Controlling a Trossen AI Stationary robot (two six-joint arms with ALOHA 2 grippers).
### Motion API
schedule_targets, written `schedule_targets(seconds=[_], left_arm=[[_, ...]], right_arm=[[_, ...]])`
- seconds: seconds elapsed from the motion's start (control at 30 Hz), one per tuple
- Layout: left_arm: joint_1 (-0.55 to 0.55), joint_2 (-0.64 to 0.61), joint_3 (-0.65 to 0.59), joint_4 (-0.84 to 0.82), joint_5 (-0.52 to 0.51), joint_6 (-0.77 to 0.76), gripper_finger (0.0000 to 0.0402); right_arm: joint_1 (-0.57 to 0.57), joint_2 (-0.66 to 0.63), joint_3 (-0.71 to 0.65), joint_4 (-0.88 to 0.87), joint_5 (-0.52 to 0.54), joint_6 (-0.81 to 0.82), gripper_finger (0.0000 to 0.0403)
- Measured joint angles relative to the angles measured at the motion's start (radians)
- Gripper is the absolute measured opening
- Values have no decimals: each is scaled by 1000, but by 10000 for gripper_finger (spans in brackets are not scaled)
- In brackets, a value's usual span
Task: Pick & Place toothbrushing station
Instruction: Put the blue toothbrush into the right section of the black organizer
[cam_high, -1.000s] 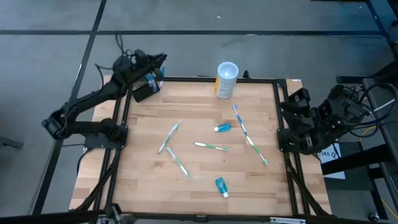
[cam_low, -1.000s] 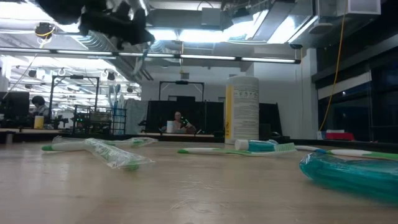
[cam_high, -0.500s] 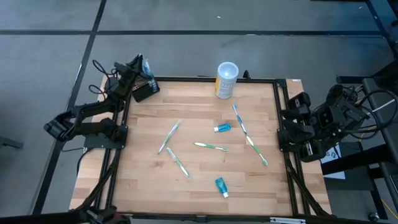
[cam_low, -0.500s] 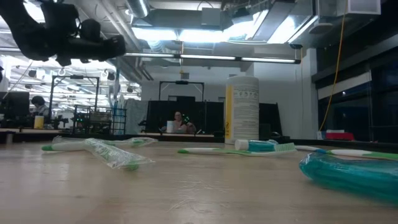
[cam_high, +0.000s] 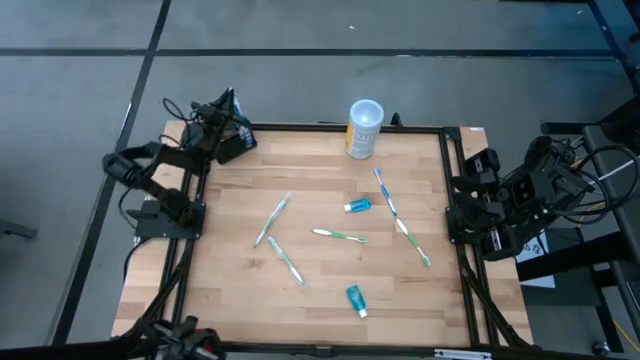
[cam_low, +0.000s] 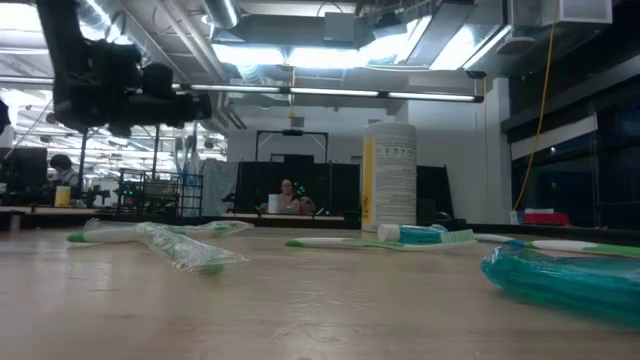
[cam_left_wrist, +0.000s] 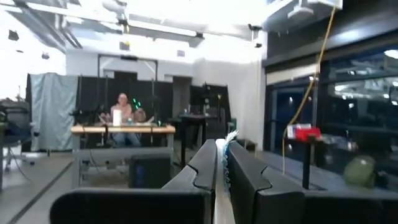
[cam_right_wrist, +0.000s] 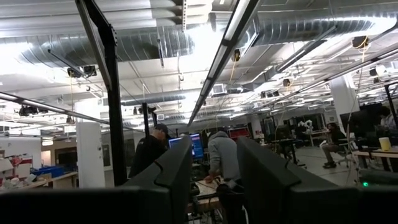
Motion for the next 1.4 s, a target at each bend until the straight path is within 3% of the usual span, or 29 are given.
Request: schedule_targets(seconds=[0.23,0.5,0.73,1.0,1.2,1.3,1.4], left_arm=[[-39,79,55,1,22,77,15],[-45,91,2,0,3,106,57],[-69,88,0,0,72,70,79],[-135,75,-16,0,-55,148,132],[-205,-72,-65,-3,-59,122,161],[-252,-187,-58,-31,69,65,167],[-302,-279,11,-328,267,-60,163]], right_arm=[[0,0,0,-3,1,-1,130],[0,8,0,-13,3,-4,130],[0,8,0,-12,-3,-4,130],[0,29,0,-14,-23,-3,130],[0,36,0,-8,-23,4,130],[0,36,0,-7,-1,4,130],[-1,36,0,-1,7,3,130]])
